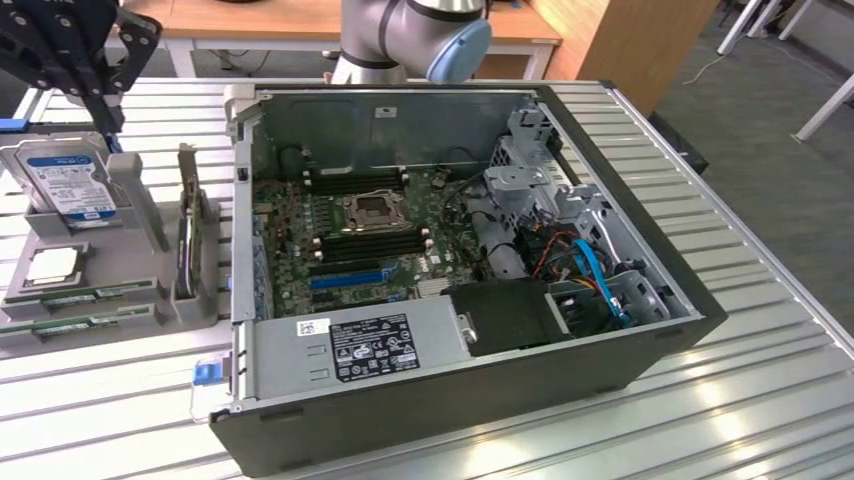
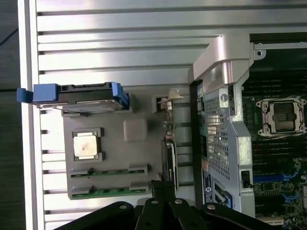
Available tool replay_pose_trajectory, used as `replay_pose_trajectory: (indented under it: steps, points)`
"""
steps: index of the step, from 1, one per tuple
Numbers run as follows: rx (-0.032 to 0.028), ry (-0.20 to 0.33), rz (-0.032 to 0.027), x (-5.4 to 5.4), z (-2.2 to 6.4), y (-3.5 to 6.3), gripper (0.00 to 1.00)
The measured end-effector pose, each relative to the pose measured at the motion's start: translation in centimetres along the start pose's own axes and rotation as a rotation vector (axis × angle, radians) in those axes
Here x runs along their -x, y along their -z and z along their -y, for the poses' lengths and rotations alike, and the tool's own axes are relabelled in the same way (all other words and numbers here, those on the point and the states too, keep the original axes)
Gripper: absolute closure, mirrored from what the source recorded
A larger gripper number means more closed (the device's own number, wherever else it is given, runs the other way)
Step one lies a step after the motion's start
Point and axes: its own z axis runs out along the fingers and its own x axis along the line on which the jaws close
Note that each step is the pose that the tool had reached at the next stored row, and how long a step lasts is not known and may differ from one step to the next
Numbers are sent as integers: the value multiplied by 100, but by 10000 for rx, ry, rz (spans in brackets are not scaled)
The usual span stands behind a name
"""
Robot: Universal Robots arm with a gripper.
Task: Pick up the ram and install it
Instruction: 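Reach for the ram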
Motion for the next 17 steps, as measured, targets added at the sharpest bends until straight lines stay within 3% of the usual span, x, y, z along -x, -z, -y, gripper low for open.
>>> replay_pose_trajectory:
  steps: [17]
  points:
    - [0, -1, 1, -479, 36, 13, 90]
